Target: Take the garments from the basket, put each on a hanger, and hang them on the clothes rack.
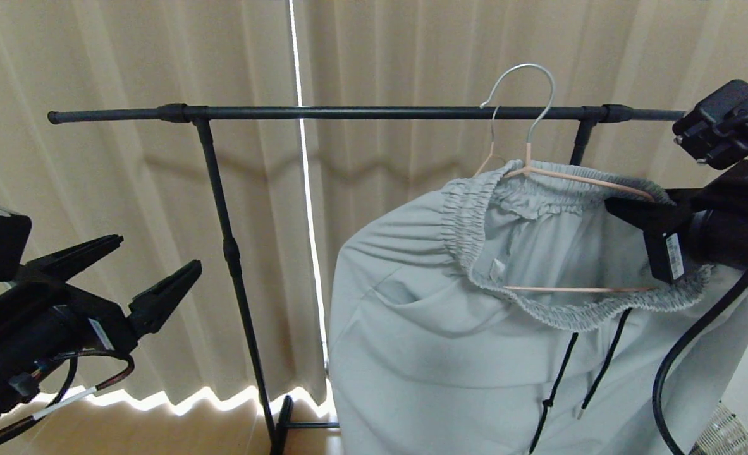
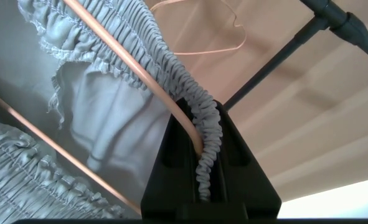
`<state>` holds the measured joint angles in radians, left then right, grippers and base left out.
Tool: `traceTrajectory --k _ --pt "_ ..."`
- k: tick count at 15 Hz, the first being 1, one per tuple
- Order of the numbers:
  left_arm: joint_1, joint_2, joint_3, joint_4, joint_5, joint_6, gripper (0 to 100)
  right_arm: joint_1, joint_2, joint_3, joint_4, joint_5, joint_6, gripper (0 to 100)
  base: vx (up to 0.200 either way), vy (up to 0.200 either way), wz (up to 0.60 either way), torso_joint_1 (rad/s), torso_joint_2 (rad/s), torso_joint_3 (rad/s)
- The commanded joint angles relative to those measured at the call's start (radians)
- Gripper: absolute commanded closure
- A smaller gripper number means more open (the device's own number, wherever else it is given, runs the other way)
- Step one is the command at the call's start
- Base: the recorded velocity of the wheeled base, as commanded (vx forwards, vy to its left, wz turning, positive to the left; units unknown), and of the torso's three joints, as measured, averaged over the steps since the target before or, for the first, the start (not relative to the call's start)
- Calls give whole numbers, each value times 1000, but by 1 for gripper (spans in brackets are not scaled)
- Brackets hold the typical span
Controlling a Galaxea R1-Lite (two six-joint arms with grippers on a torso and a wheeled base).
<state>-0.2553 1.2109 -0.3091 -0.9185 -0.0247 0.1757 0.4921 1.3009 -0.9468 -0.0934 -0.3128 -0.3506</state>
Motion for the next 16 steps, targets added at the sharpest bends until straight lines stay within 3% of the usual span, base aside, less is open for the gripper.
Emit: traceTrajectory --k 1,6,11,16 --pt "-1 3 7 0 0 1 0 0 -17 16 -3 0 1 100 0 200 0 2 2 2" --pt "-1 1 19 0 0 2 0 -1 -52 57 -2 0 19 100 0 200 0 2 3 4" --pt "1 -8 33 -2 0 4 0 -26 -37 62 4 -11 24 100 0 0 0 0 0 0" --pt "1 -25 38 -2 0 2 0 -66 23 49 -5 -103 70 100 0 0 0 0 0 0"
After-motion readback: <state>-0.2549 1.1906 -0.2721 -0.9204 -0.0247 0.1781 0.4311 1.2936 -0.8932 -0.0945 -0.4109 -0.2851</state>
